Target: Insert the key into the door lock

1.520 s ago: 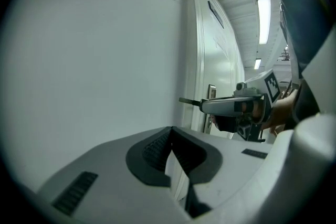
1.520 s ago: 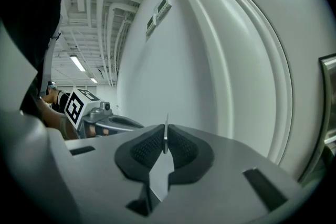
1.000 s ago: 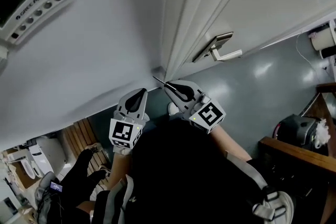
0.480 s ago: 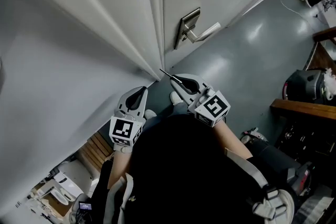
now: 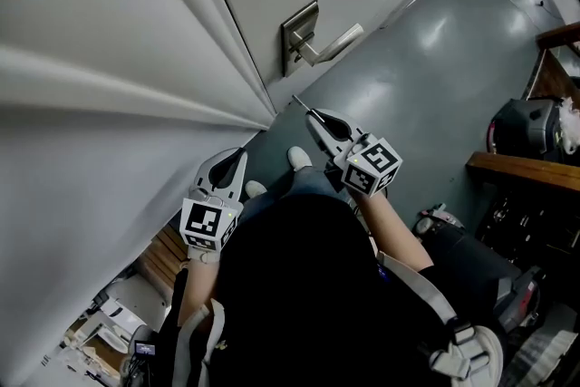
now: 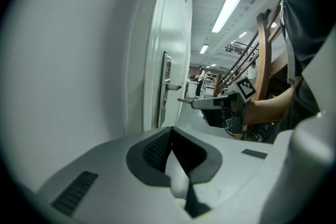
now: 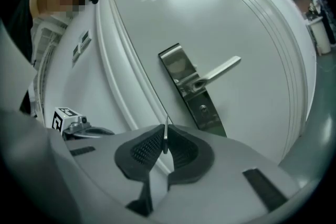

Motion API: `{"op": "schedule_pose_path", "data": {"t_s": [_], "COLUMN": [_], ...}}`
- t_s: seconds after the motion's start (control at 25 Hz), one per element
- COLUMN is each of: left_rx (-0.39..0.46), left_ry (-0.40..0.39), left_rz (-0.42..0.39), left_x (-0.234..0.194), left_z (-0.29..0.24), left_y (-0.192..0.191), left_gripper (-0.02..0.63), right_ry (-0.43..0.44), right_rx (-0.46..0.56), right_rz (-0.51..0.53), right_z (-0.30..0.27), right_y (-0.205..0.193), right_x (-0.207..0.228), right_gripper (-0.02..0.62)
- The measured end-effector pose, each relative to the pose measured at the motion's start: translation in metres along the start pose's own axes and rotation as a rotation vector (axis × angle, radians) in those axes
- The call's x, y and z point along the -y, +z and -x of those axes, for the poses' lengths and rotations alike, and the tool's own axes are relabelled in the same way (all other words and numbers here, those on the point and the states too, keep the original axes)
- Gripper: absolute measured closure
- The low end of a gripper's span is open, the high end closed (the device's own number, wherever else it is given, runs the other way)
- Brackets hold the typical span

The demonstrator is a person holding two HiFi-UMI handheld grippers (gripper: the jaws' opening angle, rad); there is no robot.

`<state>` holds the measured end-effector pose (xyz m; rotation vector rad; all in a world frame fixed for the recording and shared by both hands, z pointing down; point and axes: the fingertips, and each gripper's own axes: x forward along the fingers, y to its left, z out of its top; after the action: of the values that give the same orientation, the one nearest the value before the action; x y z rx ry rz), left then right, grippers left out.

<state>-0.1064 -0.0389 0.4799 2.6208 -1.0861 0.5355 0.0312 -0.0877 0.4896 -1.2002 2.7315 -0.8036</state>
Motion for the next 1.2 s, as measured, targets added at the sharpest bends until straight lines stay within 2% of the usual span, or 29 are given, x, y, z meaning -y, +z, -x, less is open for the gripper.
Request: {"op": "schedule_pose_path", "data": {"t_s": [0.2,0.56,0.84,1.2], "left_rx": [-0.011,-0.006,-0.021,-0.038], "left_ry": [-0.001,0.034,0.056,0.067], "left_rz": [0.013,0.021,0.031,0.032], "left_x": [0.003,-0.003,-0.006,-0.004], "left_z": [-0.008,-0.014,-0.020,-0.026], "left_y": [-0.002,0.001,-0.003,-0.007], "left_gripper": [0.598,0.598,0.598,0.598], "right_ry": [-0.006,0.044,0.074,0.113], "right_rx": [0.030,0.102,0.150,0.158], "right_rz": [-0.198,-0.552,-0.752,-0.912], "right_z": [-0.003,-0.022,-0.034,-0.045], "right_y": [-0.006,-0.007,-0.004,-0.010], "right_x": [0.031,0.065,0.088,0.099], "right_gripper": [0.563,0.563,0.563,0.563]}}
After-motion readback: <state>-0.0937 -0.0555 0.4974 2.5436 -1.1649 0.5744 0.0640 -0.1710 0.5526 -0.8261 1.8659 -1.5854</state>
